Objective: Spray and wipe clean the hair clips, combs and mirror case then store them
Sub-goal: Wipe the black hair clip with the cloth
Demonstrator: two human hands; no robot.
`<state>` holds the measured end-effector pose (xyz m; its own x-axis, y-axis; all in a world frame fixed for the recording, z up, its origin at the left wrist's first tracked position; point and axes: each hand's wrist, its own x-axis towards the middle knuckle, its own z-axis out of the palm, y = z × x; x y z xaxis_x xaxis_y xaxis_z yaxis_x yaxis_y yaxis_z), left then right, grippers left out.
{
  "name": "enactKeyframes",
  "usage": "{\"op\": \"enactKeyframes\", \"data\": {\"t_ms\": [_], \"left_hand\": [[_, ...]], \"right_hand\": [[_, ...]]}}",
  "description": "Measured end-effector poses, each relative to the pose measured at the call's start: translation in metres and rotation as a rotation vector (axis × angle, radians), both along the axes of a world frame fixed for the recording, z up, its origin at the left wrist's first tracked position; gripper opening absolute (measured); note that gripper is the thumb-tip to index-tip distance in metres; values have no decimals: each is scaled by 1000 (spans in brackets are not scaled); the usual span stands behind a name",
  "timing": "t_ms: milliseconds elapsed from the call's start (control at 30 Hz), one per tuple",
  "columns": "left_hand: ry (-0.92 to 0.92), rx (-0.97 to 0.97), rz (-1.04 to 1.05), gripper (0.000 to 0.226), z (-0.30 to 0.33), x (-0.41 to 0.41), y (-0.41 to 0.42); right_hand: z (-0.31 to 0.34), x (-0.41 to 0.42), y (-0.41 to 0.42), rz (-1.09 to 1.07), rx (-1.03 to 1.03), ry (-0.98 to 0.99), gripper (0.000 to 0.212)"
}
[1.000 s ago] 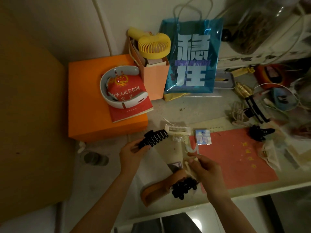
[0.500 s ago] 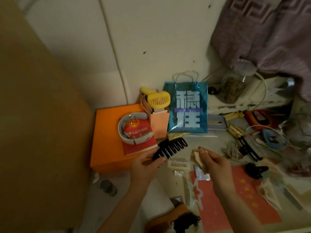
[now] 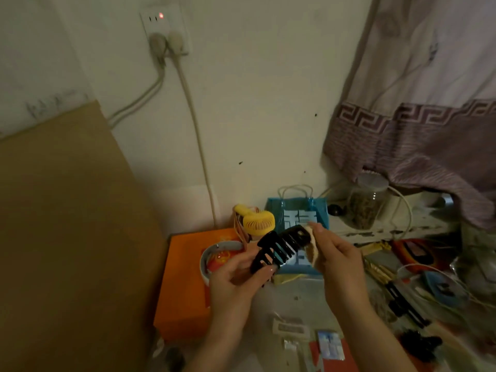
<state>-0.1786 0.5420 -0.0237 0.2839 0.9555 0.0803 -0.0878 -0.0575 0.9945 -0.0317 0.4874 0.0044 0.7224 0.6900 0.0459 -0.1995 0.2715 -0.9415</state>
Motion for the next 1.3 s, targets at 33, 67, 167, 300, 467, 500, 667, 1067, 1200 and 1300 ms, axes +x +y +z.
{"op": "enactKeyframes", "data": {"t_ms": [33,67,167,300,467,500,667,1067,1200,1300], "left_hand": [[-7,27,7,37,6,1,-1],[-14,45,13,36,11,3,-2],[-38,81,26,39,26,5,-4],[-65,117,38,45,41,9,-5],[-22,211,49,30,57,17,-5],[-14,227,47,31,60,18,-6],[40,261,14,31,72,20,-7],[246,374,-427,56,134,3,19],[217,363,-600,43,146,6,24],[187,343,-648,44,151,7,26]], "right_hand": [[5,-3,1,5,16,17,35],[10,-6,2,6,33,39,36],[25,-8,2,25,88,48,39],[40,-7,-2,120,162,38,31],[55,-5,-3,163,232,33,37],[58,-4,-3,163,242,25,40],[66,3,-4,148,250,-25,37],[94,31,-15,392,124,-158,43],[102,33,-17,467,107,-187,39],[105,34,-17,459,125,-172,41]]}}
